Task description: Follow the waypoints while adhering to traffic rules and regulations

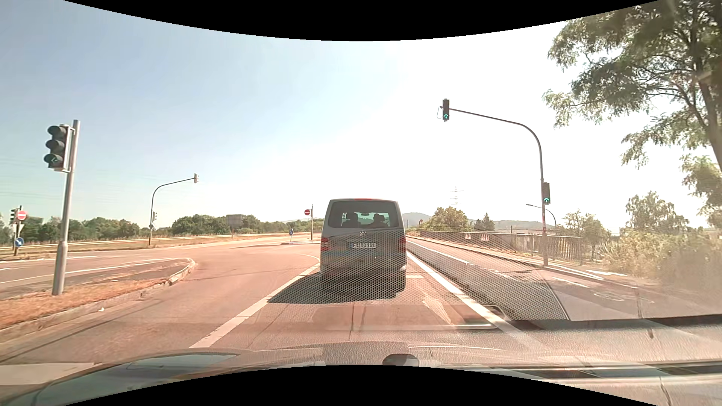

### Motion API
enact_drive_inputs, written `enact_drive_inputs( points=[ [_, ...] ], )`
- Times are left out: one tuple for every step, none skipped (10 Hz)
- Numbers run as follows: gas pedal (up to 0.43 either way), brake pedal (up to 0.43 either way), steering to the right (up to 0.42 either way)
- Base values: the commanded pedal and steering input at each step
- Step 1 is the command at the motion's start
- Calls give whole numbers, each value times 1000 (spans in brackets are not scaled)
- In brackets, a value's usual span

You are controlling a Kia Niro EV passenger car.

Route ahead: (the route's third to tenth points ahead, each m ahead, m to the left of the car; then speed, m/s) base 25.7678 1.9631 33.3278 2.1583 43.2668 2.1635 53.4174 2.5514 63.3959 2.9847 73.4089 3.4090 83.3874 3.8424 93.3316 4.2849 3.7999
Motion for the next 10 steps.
enact_drive_inputs(
  points=[
    [311, 0, -6],
    [311, 0, -7],
    [311, 0, -8],
    [299, 0, -8],
    [299, 0, -8],
    [280, 0, -8],
    [280, 0, -8],
    [280, 0, -8],
    [268, 0, -8],
    [220, 0, -9]
  ],
)
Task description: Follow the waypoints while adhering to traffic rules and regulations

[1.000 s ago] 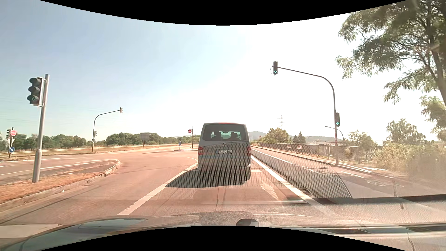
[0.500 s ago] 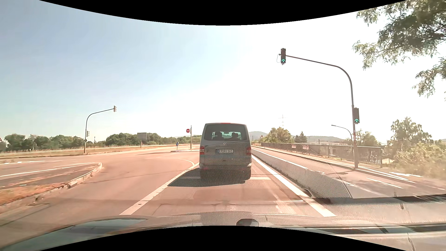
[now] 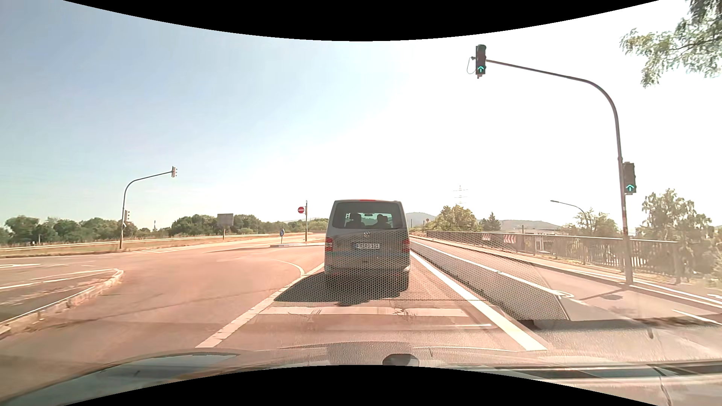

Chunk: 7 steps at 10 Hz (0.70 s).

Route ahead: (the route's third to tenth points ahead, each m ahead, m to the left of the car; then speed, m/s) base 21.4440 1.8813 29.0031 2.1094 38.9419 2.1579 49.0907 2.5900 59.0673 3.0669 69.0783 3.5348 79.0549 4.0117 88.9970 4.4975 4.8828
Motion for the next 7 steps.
enact_drive_inputs(
  points=[
    [197, 0, -8],
    [197, 0, -6],
    [197, 0, -5],
    [197, 0, -2],
    [197, 0, -1],
    [150, 0, -1],
    [150, 0, 0]
  ],
)
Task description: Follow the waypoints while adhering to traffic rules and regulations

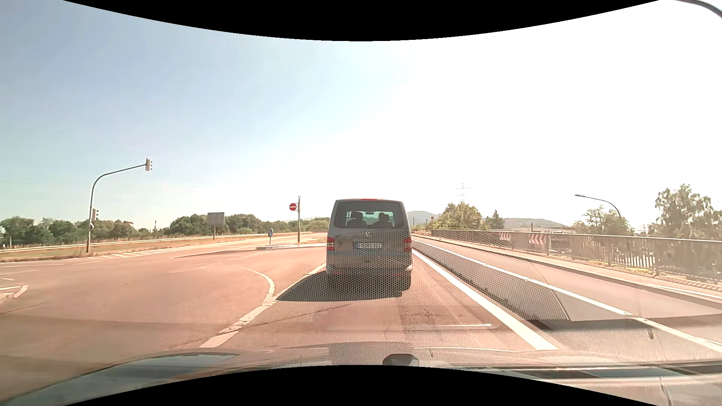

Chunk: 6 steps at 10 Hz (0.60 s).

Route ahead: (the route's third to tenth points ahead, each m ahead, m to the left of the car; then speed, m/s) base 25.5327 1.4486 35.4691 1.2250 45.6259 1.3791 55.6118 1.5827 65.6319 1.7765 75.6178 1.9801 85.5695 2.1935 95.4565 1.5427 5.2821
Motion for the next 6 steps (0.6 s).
enact_drive_inputs(
  points=[
    [150, 0, 4],
    [150, 0, 8],
    [177, 0, 8],
    [189, 0, 5],
    [197, 0, 3],
    [197, 0, 3]
  ],
)
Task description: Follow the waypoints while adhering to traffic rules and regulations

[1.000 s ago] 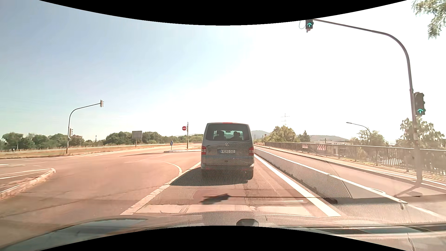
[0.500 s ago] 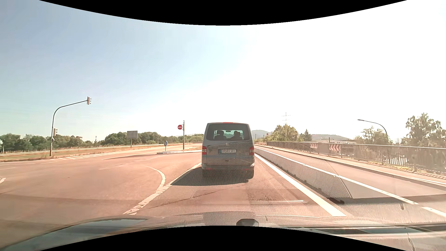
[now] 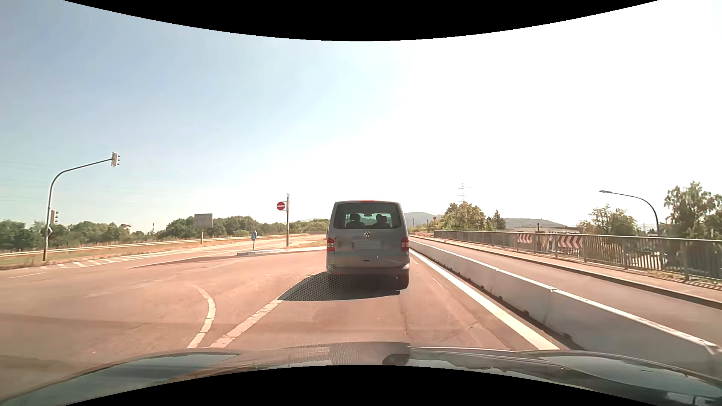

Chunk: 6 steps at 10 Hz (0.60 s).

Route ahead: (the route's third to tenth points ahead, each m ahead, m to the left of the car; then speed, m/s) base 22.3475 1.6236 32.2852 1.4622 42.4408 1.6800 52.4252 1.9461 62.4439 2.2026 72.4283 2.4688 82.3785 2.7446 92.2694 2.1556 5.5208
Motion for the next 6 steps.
enact_drive_inputs(
  points=[
    [197, 0, 4],
    [197, 0, 4],
    [197, 0, 4],
    [197, 0, 3],
    [197, 0, 3],
    [197, 0, 3]
  ],
)
